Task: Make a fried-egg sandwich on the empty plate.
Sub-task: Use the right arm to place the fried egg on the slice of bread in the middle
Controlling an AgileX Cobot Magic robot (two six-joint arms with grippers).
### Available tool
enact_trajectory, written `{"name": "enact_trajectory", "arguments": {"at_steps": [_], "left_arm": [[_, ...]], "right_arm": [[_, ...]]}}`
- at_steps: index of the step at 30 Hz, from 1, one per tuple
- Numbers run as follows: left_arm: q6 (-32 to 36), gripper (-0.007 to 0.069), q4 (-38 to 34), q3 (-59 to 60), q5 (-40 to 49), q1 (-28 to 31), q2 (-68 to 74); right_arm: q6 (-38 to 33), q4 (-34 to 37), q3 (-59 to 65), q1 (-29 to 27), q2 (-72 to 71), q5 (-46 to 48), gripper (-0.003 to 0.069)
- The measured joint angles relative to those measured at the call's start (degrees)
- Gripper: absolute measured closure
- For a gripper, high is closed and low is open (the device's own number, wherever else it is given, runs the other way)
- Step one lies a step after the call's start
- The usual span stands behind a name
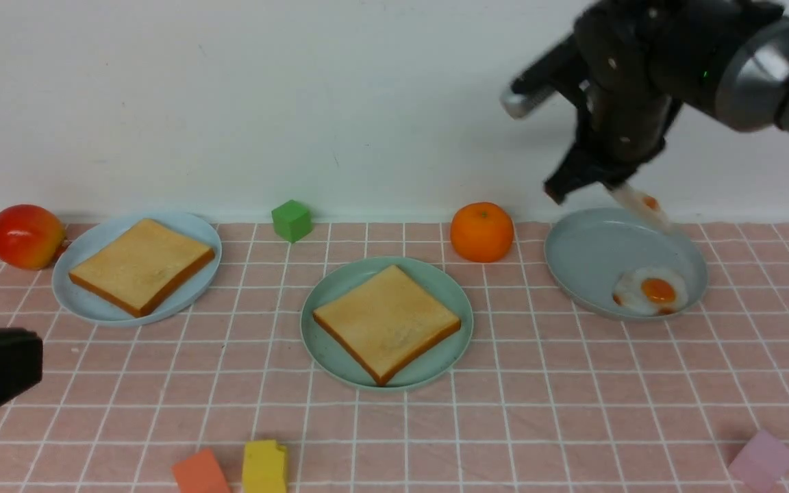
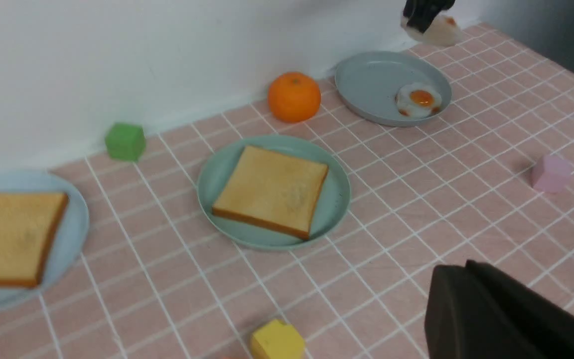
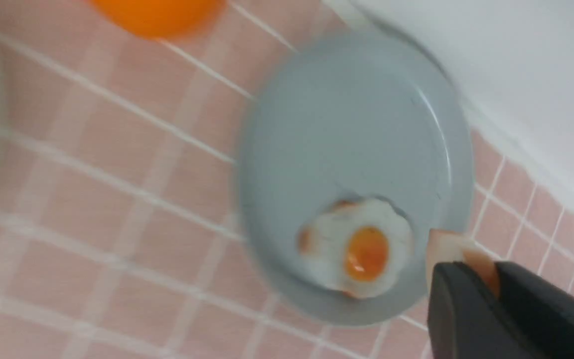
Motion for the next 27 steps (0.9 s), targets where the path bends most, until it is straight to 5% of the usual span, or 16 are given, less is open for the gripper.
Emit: {"name": "enact_trajectory", "arguments": {"at_steps": [11, 27], "left_arm": [[-2.88, 0.061, 0.26, 0.0, -2.54, 0.0, 0.29], [-3.02, 0.061, 0.38, 0.0, -3.67, 0.0, 0.35]], "right_arm": [[0.79, 2.64, 0.0, 17.27, 5.08, -10.67, 0.0579], [4.25, -2.26, 0.21, 17.36, 13.61, -21.63, 0.0579]]}}
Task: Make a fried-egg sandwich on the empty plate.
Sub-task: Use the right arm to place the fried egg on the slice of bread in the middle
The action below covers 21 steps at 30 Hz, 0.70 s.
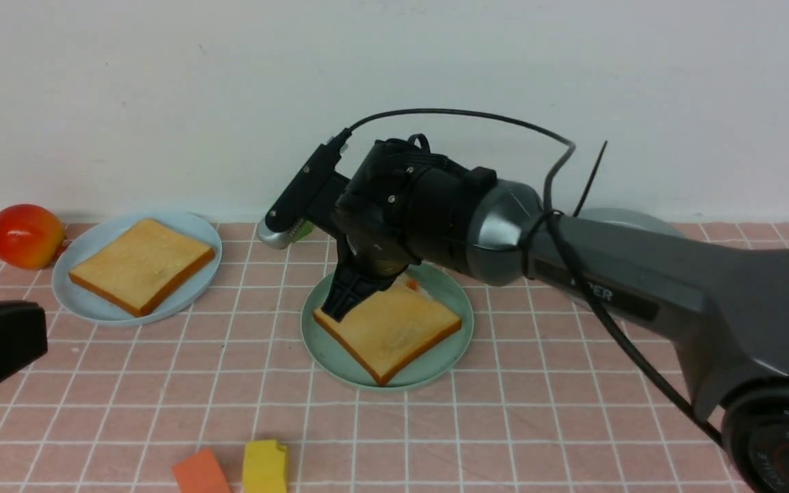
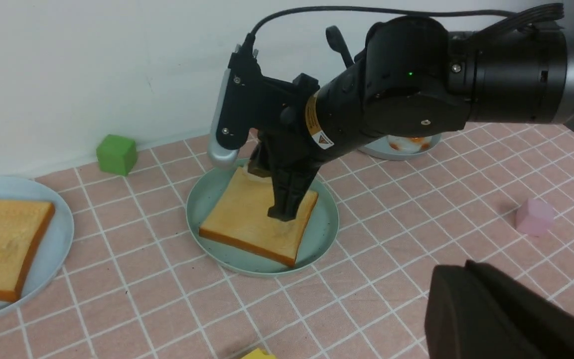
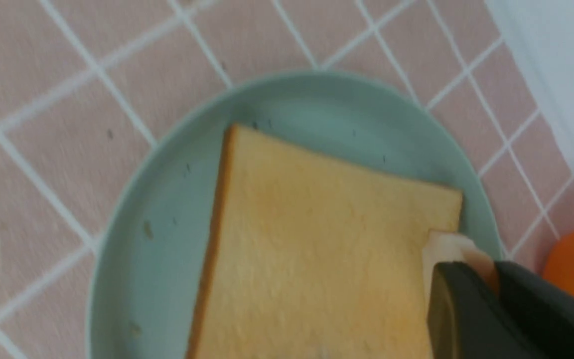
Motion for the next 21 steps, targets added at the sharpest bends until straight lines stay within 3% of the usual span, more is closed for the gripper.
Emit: {"name": "enact_trajectory", "arguments": {"at_steps": [21], "left_arm": [[-0.05, 0.061, -0.01, 0.0, -0.36, 0.0, 0.0]], "right_arm": [[0.31, -2.88, 0.0, 0.0, 2.51, -1.51, 0.0579]]}}
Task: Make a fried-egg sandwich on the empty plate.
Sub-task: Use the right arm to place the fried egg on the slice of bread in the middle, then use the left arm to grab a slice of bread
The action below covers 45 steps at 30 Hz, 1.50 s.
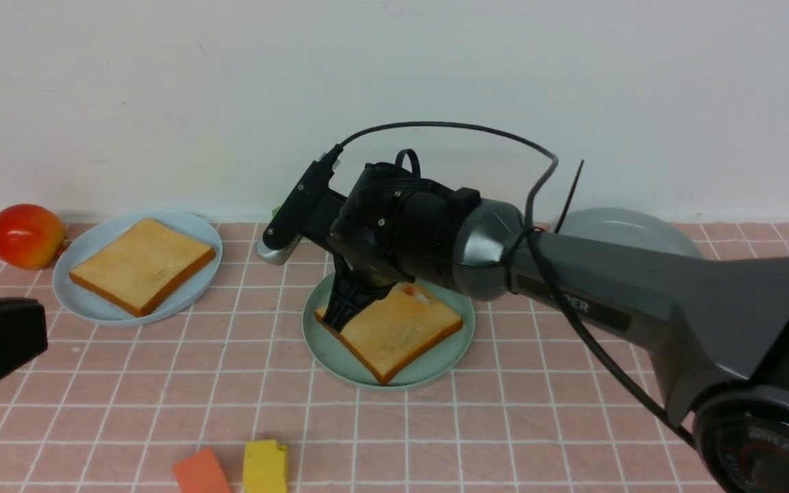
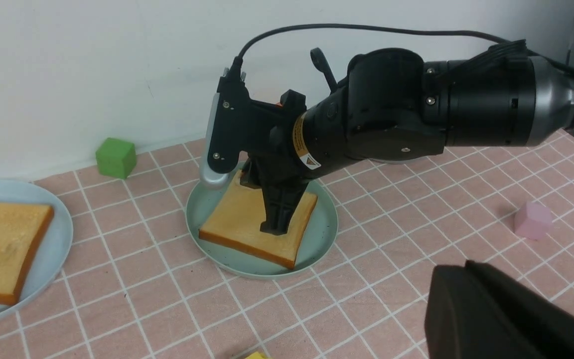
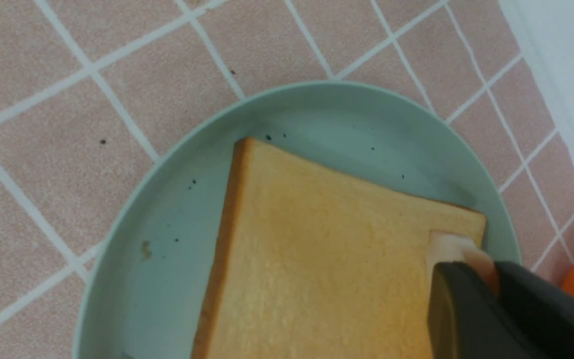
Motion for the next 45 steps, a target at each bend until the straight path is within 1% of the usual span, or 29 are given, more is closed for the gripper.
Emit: {"name": "enact_trajectory", "arguments": {"at_steps": [4, 6, 8, 10, 11, 12, 16, 19, 21, 25, 27, 30, 31, 32, 33, 35, 37, 39, 40, 42, 43, 44, 45], "left_arm": [[0.0, 0.0615, 0.0, 0.0, 0.0, 0.0, 0.0], [0.0, 0.0615, -0.14, 0.0, 0.0, 0.0, 0.0], [0.0, 0.0615, -0.14, 0.0, 0.0, 0.0, 0.0], [0.0, 0.0615, -0.14, 0.0, 0.0, 0.0, 0.0], [0.0, 0.0615, -0.14, 0.0, 0.0, 0.0, 0.0], [0.0, 0.0615, -0.14, 0.0, 0.0, 0.0, 0.0], [0.0, 0.0617, -0.14, 0.0, -0.04, 0.0, 0.0], [0.0, 0.0617, -0.14, 0.0, -0.04, 0.0, 0.0], [0.0, 0.0617, -0.14, 0.0, -0.04, 0.0, 0.0], [0.0, 0.0617, -0.04, 0.0, -0.04, 0.0, 0.0], [0.0, 0.0617, 0.02, 0.0, 0.15, 0.0, 0.0], [0.0, 0.0613, 0.02, 0.0, 1.09, 0.0, 0.0], [0.0, 0.0613, 0.02, 0.0, 1.66, 0.0, 0.15], [-0.07, 0.0613, 0.02, 0.0, 1.95, 0.0, 0.53], [-0.18, 0.0614, 0.02, 0.0, 2.24, 0.0, 0.88], [-0.98, 0.0631, 0.02, 0.0, 3.22, 0.0, 3.84], [-1.89, 0.0638, 0.08, -0.15, 4.47, 0.0, 7.25], [-2.71, 0.0638, 0.14, -0.93, 6.29, 0.0, 11.61], [-2.85, 0.0638, 0.14, -2.03, 7.36, 0.0, 15.7], [-2.85, 0.0638, 0.28, -3.26, 8.76, 0.13, 19.25], [-2.49, 0.0638, 0.29, -4.87, 9.83, 0.91, 23.3], [-2.29, 0.0638, 0.35, -5.36, 10.04, 1.29, 24.4], [-1.35, 0.0638, 0.29, -7.46, 10.71, 3.17, 28.44]], "right_arm": [[0.58, 0.93, 0.0, 0.06, 0.0, 0.06, 0.0567], [1.42, 1.12, 0.0, 0.24, 0.0, 0.61, 0.0533], [2.05, 1.47, -0.05, 0.58, 0.0, 1.55, 0.0483], [2.44, 1.99, -0.05, 1.0, 0.0, 2.36, 0.0397], [2.44, 1.99, -0.05, 1.19, 0.0, 2.42, 0.0368], [2.63, 2.1, -0.05, 1.47, 0.0, 2.67, 0.0267], [2.83, 2.7, -0.1, 2.23, 0.0, 3.83, 0.0111], [2.85, 3.77, -0.1, 2.97, -0.68, 5.58, 0.0034], [2.85, 4.41, -0.22, 3.61, -1.98, 7.03, 0.0019], [2.85, 5.8, -0.21, 4.87, -6.05, 9.76, 0.0054], [3.12, 6.68, -0.26, 5.79, -10.24, 13.54, 0.0111], [3.53, 9.05, -0.32, 6.32, -16.73, 20.96, 0.0241], [3.64, 10.16, -0.32, 6.32, -20.1, 24.28, 0.0314], [3.73, 10.59, -0.09, 6.26, -22.52, 25.51, 0.037], [3.93, 11.0, 0.28, 6.26, -24.6, 25.94, 0.0403], [4.29, 12.49, 3.1, 6.2, -30.64, 26.63, 0.0525], [4.47, 13.74, 5.38, 6.25, -35.07, 27.02, 0.0614], [5.28, 14.93, 8.74, 6.25, -39.51, 27.37, 0.066], [6.21, 15.35, 11.7, 6.25, -43.43, 27.55, 0.0669], [7.15, 15.53, 13.96, 6.25, -46.17, 27.67, 0.0669], [8.24, 15.65, 18.18, 6.25, -51.09, 27.79, 0.0669], [8.32, 15.65, 18.65, 6.25, -51.63, 27.84, 0.0669], [9.18, 15.65, 21.95, 6.25, -55.92, 27.97, 0.0669]]}}
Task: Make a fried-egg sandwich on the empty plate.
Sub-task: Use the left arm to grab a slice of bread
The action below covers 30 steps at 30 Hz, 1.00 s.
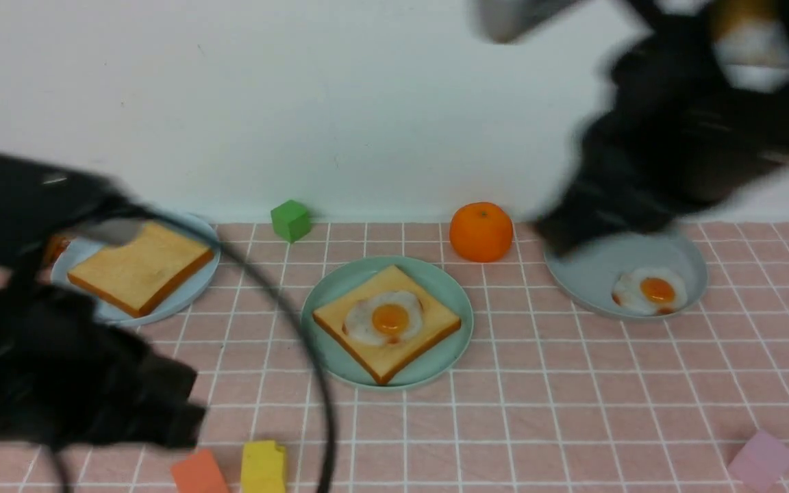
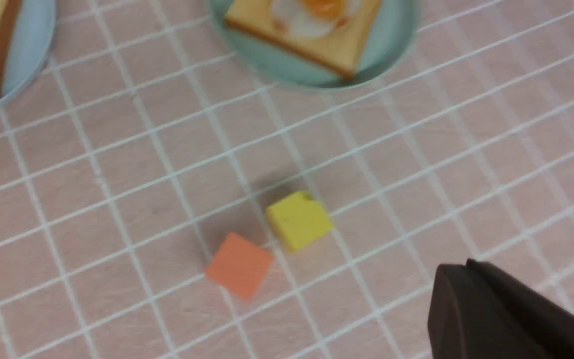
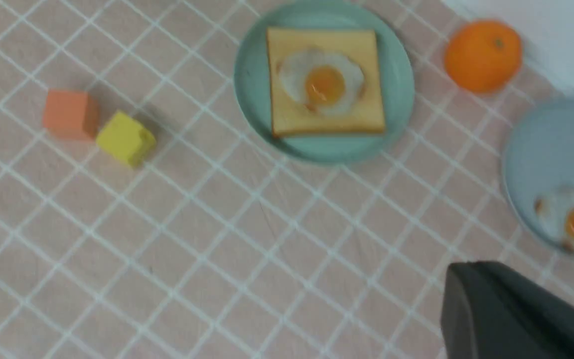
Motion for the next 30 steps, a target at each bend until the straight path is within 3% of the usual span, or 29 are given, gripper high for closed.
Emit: {"name": "enact_trajectory", "arguments": {"at_steps": [7, 11, 19, 23, 27, 30], "left_arm": [[9.7, 0.0638, -7.74, -9.56, 3.18, 17.61, 14.45], [13.78, 0.0638, -9.6, -14.06, 3.85, 24.06, 23.91], [14.97, 0.0624, -9.16, -26.25, 3.03, 27.88, 40.99], [15.12, 0.0542, -6.01, -32.54, 2.97, 28.02, 48.51], [15.17, 0.0374, 1.8, -38.94, 2.34, 28.02, 55.89], [15.17, 0.0313, 6.4, -40.22, 1.85, 28.06, 59.0]], "right_arm": [[1.32, 0.37, 13.58, 0.0, -17.32, -0.75, 0.0665], [1.37, 1.69, 18.02, 0.0, -25.46, -4.0, 0.0662], [1.37, 1.94, 21.83, 0.0, -36.97, -6.51, 0.0656], [2.26, 2.01, 22.31, 0.0, -39.36, -6.46, 0.0655], [5.18, 2.48, 22.36, 0.0, -40.25, -6.16, 0.0652], [5.86, 3.25, 22.36, 0.0, -40.25, -5.38, 0.0652]]}}
